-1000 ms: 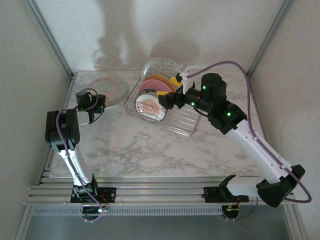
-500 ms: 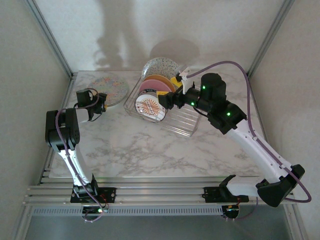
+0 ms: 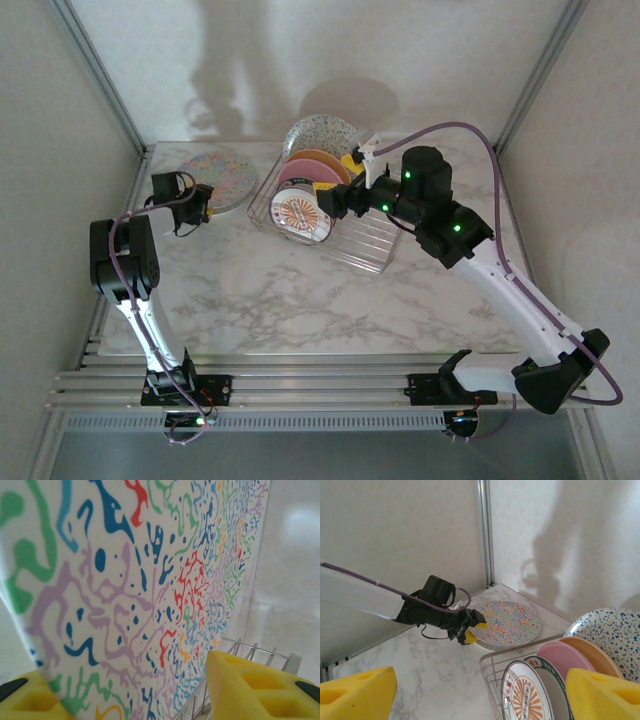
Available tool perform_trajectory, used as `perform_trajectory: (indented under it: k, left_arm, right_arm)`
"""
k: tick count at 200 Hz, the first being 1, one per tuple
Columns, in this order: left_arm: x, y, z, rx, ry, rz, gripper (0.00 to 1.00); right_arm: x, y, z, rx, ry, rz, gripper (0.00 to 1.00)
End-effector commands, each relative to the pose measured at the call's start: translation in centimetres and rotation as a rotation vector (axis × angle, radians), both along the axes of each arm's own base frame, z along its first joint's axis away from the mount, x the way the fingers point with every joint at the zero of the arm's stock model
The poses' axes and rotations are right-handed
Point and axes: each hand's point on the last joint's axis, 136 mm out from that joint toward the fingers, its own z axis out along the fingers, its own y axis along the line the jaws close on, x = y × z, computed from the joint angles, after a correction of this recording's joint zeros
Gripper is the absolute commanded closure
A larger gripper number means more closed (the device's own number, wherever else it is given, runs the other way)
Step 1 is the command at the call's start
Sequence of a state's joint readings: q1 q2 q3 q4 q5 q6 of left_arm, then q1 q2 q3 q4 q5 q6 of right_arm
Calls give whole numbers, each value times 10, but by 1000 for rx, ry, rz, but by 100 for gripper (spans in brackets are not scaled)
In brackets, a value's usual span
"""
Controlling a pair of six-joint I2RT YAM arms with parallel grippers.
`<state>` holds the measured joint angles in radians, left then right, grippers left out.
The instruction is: Unload the plates from the dish rack
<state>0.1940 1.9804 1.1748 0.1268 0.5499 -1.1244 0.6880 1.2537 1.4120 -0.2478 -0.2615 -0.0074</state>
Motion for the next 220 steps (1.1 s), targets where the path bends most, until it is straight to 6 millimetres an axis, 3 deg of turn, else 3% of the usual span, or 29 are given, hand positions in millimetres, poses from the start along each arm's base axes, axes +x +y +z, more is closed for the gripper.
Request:
perform_trajectory:
  k: [1, 79, 127, 160, 220]
  left_arm:
    - [3, 11, -6, 29, 37, 17, 49]
    - [-4, 15, -9, 49, 89, 32, 48]
    - [-8, 16, -4, 55, 95, 37, 45]
    - [-13, 17, 12, 67, 82, 52, 40]
    - [-28, 10, 59, 94, 17, 99, 30]
  right_arm:
    - [-7, -3, 23, 39, -38, -1, 12]
    - [-4, -3, 22, 35, -33, -13, 12]
    - [5, -16, 25, -18, -59, -97, 11]
    - [30, -49, 36, -64, -76, -260, 10]
    - [108, -128, 35, 31, 48, -517, 11]
